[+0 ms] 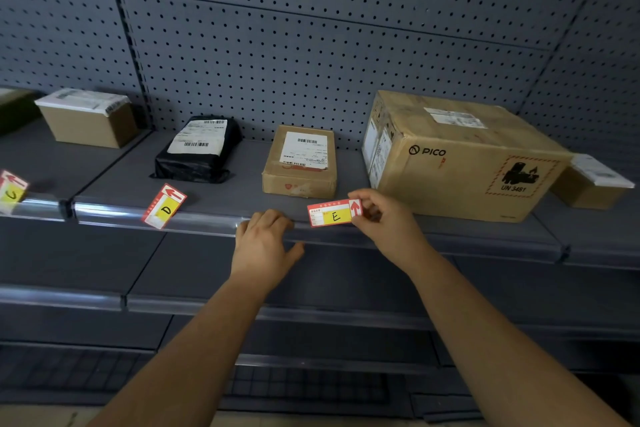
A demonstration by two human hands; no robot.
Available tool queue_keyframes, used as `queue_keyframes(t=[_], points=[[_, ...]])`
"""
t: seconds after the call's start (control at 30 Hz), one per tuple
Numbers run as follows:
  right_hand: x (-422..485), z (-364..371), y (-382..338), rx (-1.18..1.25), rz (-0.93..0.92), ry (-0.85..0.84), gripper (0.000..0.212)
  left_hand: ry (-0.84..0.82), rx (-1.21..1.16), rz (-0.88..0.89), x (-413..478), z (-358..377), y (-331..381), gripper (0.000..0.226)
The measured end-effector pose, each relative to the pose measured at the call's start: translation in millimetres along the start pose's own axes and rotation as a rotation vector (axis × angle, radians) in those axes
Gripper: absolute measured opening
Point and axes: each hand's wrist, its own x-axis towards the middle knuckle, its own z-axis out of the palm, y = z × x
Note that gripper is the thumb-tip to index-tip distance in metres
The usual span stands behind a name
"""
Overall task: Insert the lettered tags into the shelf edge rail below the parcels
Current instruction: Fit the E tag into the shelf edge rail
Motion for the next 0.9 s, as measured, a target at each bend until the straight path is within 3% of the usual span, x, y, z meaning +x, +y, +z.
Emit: queue_keyframes(t=[0.53,0.9], points=[[12.4,-2.0,15.5,-0.006,-0.042,-0.019,0.035,0.177,0.112,-0.053,-2.6,29.0,7.2,0.036],[13.6,6.4,4.4,-0.087,-0.109,-0.004,0.034,0.084,0.03,-0.038,-4.8,7.7,3.8,0.036]])
